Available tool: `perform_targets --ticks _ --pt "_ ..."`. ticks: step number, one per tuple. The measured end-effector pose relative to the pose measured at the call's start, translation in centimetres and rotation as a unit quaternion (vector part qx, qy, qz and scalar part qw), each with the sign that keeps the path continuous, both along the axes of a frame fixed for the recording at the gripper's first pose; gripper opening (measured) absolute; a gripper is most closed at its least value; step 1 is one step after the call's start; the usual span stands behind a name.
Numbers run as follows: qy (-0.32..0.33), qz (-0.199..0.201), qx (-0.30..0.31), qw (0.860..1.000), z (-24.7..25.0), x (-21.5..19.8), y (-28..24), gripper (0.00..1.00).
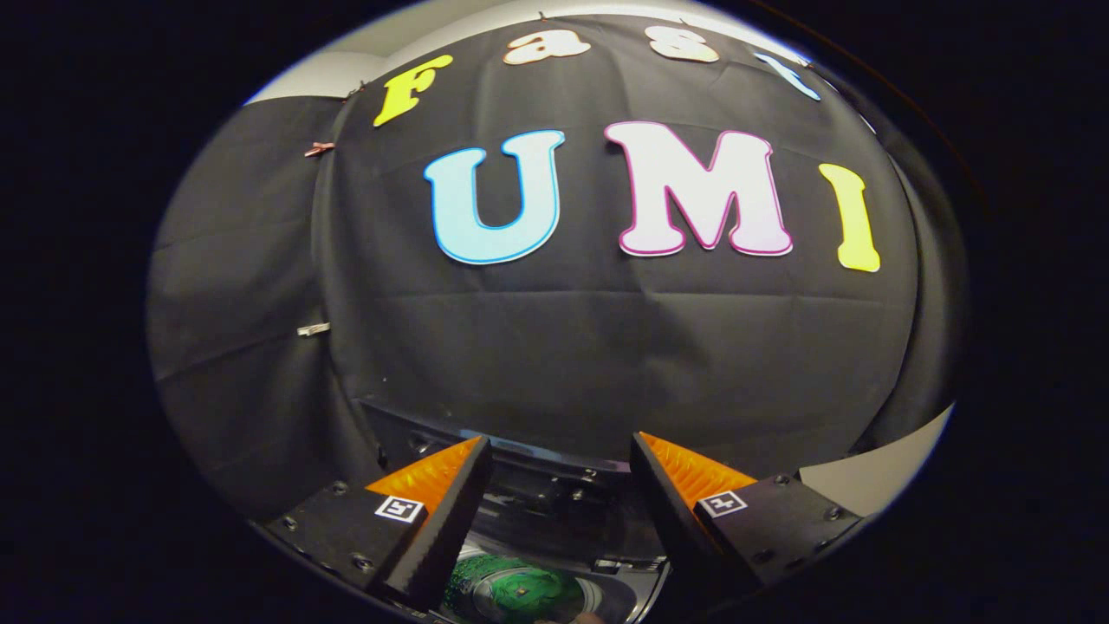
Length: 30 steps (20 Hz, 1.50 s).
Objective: Put the clothes into the washing machine and then close the washing machine lid.
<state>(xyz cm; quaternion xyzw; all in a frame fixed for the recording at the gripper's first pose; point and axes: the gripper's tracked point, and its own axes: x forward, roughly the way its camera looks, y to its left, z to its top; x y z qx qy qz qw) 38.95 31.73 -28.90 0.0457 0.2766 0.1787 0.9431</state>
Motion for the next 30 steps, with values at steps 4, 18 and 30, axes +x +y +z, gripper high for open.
perform_targets --ticks 4,18,30 --pt "0.013 -0.044 -0.009 0.999 -1.0 1.8 -1.7 0.99" --pt "0.039 -0.065 -0.025 0.997 -2.3 2.0 -2.8 1.00" --pt "0.056 -0.061 -0.030 0.996 -0.7 -5.9 -3.5 1.00"
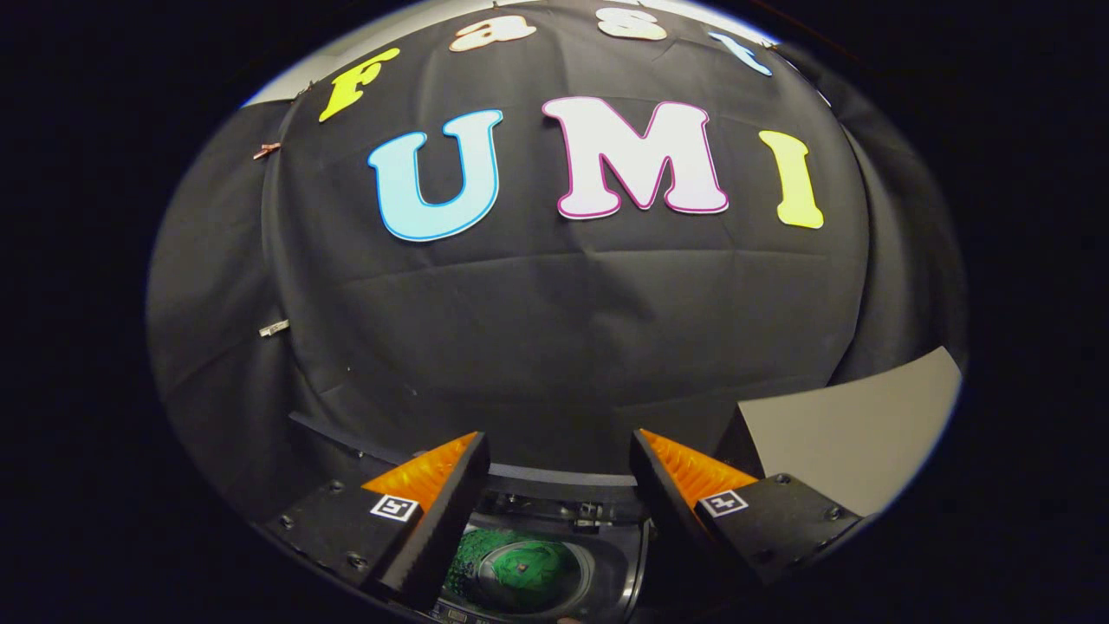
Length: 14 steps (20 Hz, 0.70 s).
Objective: Put the clothes into the washing machine and then close the washing machine lid.
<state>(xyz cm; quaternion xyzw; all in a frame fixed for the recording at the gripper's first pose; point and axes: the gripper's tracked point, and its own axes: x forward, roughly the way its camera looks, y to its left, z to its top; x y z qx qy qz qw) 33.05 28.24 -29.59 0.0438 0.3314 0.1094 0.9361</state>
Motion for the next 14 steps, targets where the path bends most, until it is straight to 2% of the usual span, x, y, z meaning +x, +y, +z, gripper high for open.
perform_targets --ticks 5,9,14 --pt "0.019 0.002 0.003 1.000 -0.3 -3.9 -0.2 1.00" --pt "0.063 0.018 -0.007 0.998 -2.4 -7.6 -0.4 1.00" --pt "0.048 0.039 -0.010 0.998 -1.2 -9.6 0.3 0.98"
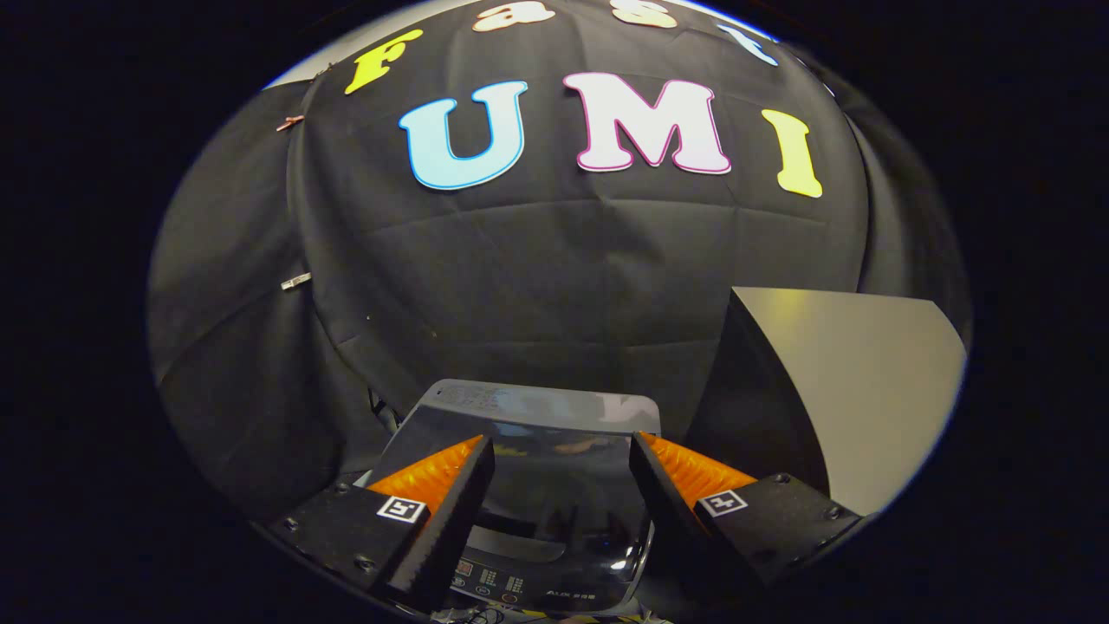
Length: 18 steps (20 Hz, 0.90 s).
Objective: Put the clothes into the washing machine and then close the washing machine lid.
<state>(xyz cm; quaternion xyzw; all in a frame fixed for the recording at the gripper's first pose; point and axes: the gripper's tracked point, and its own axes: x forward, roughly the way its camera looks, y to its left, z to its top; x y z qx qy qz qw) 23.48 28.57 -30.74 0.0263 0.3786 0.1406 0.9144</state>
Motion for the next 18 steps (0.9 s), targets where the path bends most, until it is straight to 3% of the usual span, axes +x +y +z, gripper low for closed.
perform_targets --ticks 12,18 --pt "-0.024 0.014 0.004 1.000 3.3 -2.6 -0.9 0.98" --pt "-0.079 0.031 0.021 0.996 8.9 -5.5 -2.0 0.99"
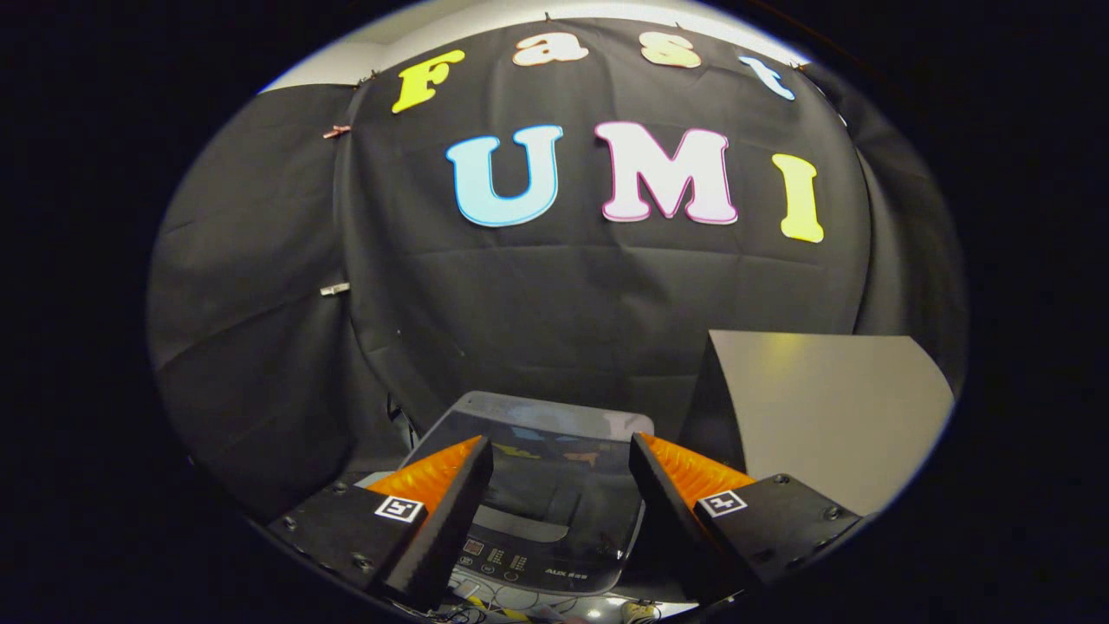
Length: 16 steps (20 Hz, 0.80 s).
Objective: Put the clothes into the washing machine and then close the washing machine lid.
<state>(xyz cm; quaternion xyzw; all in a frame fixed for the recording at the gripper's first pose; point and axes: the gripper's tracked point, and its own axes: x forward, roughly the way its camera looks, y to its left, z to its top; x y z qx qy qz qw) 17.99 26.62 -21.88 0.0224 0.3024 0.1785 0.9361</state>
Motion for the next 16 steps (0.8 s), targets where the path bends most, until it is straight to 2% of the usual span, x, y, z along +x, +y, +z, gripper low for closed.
perform_targets --ticks 6,16 --pt "-0.079 -0.004 0.021 0.997 7.3 -3.2 -3.7 0.99" --pt "-0.203 -0.038 0.028 0.978 17.4 -8.3 -12.9 0.98"
